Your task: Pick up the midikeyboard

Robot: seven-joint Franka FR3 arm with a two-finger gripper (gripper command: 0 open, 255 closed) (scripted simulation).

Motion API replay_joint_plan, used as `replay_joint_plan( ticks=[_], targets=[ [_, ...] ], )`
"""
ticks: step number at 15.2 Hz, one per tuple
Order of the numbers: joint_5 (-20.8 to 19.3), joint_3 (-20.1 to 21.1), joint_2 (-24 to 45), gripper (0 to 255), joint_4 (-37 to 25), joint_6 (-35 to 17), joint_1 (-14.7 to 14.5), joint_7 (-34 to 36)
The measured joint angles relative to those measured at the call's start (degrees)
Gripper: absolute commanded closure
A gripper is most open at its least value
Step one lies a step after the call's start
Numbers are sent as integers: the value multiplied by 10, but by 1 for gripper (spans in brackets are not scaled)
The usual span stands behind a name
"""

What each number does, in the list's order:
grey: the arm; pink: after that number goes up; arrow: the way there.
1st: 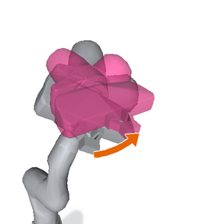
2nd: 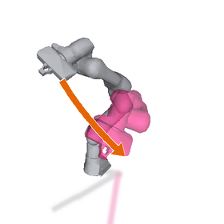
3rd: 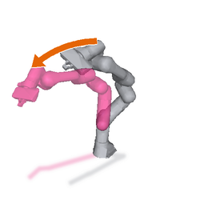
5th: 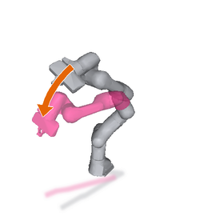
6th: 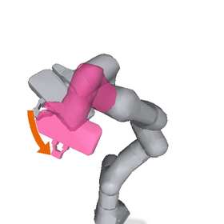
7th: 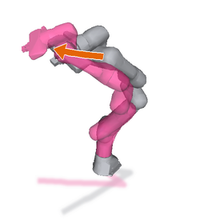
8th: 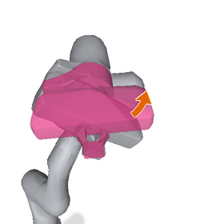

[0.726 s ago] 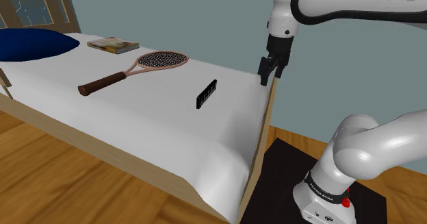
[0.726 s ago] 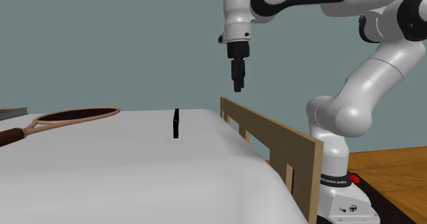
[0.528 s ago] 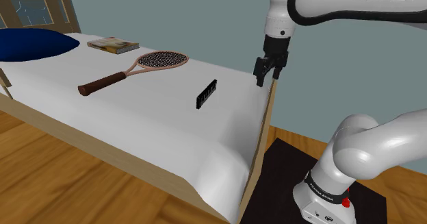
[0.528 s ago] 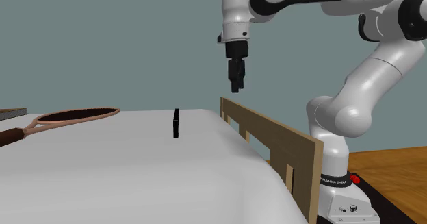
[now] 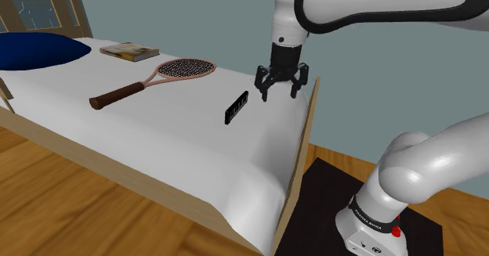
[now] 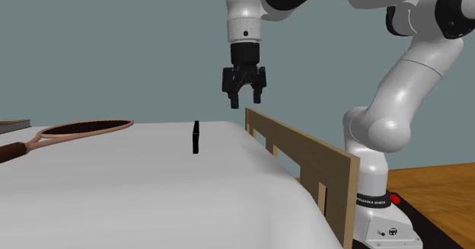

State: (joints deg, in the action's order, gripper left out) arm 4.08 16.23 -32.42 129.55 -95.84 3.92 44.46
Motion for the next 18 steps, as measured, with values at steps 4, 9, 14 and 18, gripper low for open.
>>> replay_joint_plan(
  ticks=[4, 9, 14, 18],
  targets=[
    [5, 63, 72, 0, -55, -25, 30, 161],
    [-27, 130, 186, 0, -158, -38, 67, 367],
    [-53, 152, 242, 0, -188, -58, 77, 460],
    [-54, 155, 245, 0, -159, -90, 75, 468]
  ],
)
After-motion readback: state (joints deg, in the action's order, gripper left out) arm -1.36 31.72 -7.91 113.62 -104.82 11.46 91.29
